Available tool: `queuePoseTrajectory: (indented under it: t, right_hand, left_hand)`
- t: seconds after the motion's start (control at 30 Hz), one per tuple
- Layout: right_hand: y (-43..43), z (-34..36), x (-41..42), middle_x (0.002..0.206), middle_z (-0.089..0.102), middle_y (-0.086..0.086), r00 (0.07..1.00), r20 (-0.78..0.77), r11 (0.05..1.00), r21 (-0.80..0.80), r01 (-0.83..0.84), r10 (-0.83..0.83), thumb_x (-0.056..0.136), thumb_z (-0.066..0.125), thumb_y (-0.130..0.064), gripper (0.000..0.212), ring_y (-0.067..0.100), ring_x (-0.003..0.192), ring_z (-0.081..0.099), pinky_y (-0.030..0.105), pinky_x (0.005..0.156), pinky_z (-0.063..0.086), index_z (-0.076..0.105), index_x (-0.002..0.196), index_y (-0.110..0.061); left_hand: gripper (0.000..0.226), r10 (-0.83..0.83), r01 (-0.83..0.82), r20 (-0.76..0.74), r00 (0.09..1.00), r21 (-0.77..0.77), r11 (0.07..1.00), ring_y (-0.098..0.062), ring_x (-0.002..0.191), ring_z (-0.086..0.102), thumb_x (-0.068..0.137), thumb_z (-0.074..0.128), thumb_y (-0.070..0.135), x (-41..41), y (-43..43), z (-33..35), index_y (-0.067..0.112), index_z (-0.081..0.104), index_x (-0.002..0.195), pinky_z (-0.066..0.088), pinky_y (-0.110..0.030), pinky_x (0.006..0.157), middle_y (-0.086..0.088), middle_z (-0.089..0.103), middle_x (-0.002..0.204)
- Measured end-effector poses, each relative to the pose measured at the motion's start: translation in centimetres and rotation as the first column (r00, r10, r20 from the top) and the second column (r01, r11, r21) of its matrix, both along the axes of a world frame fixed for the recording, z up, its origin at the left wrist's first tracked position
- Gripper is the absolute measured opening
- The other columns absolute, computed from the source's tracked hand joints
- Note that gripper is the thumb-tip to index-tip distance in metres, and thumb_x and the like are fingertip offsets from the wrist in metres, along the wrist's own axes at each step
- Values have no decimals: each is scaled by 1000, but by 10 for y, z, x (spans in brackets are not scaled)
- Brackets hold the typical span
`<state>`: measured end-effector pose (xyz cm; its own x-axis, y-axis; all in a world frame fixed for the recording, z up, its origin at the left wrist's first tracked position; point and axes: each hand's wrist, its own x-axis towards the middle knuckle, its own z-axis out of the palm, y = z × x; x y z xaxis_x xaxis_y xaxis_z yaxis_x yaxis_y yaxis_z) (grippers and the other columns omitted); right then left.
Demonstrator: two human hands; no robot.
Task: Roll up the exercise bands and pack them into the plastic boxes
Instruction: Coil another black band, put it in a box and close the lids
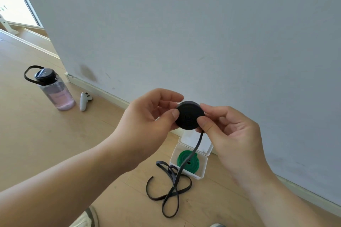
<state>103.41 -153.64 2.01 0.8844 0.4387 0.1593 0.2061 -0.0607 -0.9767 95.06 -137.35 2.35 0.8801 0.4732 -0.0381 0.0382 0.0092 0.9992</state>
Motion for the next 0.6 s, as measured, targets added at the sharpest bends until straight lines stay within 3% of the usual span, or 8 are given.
queuePoseTrajectory:
  t: [0.07,0.17,0.3,0.4,0.5,0.6]
  right_hand:
    - [-1,-1,0,91,80,-10,998,68,998,-62,-2,6,89,73,2,34,11,86,76,18,80,59,79,94,-31]
    - [-2,-4,0,90,76,-13,964,256,977,-212,-19,75,93,68,4,34,8,91,72,9,78,51,79,96,-28]
    - [-2,-5,-5,88,75,-12,942,308,970,-235,-61,134,92,68,6,34,8,90,72,11,78,52,80,96,-26]
    - [-2,0,1,84,80,-6,996,84,997,-74,12,-6,82,81,0,25,12,80,77,20,76,60,80,89,-24]
    - [-2,3,4,85,81,1,999,-32,1000,12,26,-26,79,82,1,21,19,82,78,30,80,64,79,90,-17]
    - [0,3,0,94,82,-3,998,-59,998,54,-16,19,82,78,4,29,15,91,78,26,85,61,79,93,-23]
  left_hand:
    - [22,-36,39,-39,999,70,997,-15,92,76,96,66,2,-2,-2,-1,23,72,99,62,-24,79,0,76,97]
    - [17,-66,81,-47,997,457,886,0,92,70,90,75,13,-6,-1,-2,26,71,100,58,-17,74,15,71,93]
    - [30,-139,143,-46,989,513,846,4,90,70,88,76,8,-6,-1,-5,29,72,109,56,-14,76,17,75,90]
    - [30,-48,69,-66,997,368,927,2,90,71,88,76,9,-3,-1,-3,32,74,107,54,-9,75,16,75,90]
    - [22,9,-8,-14,1000,12,1000,-19,90,77,89,74,-1,0,-2,0,17,75,101,61,-23,73,-3,79,93]
    - [12,29,-25,14,999,-247,969,-31,91,78,90,71,-5,-1,-5,4,5,69,96,64,-34,75,-17,77,101]
